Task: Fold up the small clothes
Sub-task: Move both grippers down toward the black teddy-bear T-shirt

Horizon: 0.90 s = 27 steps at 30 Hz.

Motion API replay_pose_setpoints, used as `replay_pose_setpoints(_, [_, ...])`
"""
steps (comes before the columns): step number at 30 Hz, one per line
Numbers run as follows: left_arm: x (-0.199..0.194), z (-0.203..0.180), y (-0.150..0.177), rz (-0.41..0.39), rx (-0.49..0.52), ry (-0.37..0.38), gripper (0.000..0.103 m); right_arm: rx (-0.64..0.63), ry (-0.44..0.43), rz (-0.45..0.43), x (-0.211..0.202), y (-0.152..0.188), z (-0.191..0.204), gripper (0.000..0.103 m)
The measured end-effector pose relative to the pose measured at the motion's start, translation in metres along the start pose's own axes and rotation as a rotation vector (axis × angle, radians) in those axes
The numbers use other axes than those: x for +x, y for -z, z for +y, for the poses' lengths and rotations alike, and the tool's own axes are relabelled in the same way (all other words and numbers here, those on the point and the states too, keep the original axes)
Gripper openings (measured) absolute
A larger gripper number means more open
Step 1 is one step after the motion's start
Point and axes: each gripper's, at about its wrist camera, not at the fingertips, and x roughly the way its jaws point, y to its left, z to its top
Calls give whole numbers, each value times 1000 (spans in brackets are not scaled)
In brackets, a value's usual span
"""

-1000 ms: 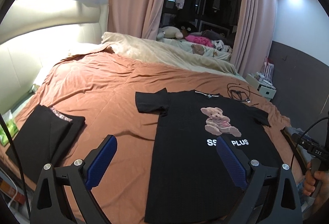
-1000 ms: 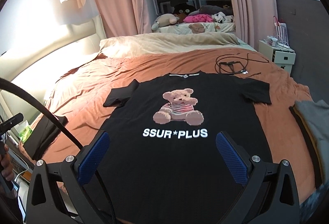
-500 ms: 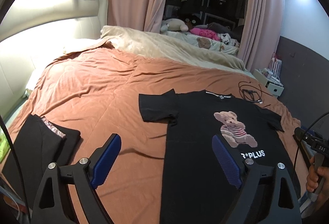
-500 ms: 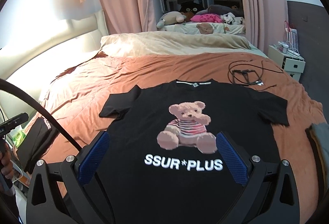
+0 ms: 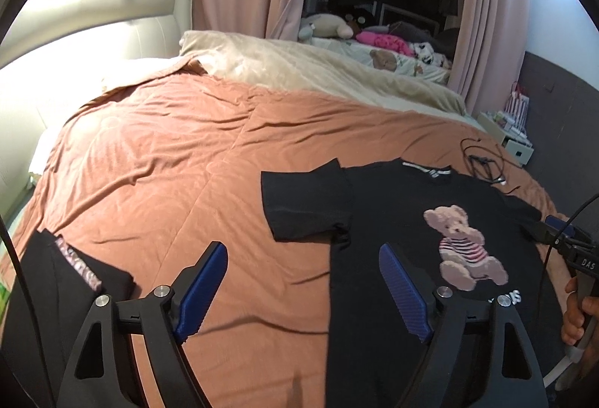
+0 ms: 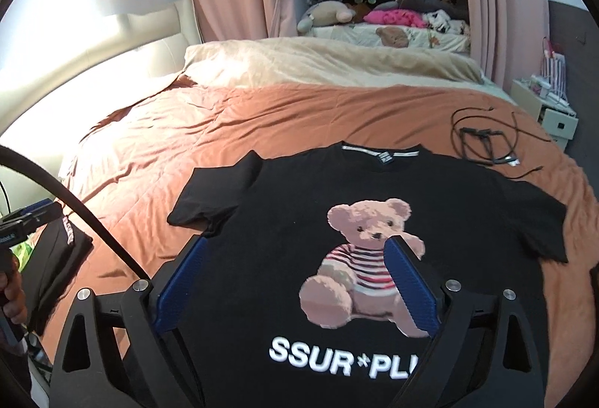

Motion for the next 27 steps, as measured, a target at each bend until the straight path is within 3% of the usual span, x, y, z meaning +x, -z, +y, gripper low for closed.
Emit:
replay_pose_setpoints(12, [98,14,-17,82,-3,-45,80,30,-74,95,95,-31,-7,85])
replay_pose_setpoints(27, [218,56,-4,237,-146,-92,80,-30,-70,219,204,-41,8,71])
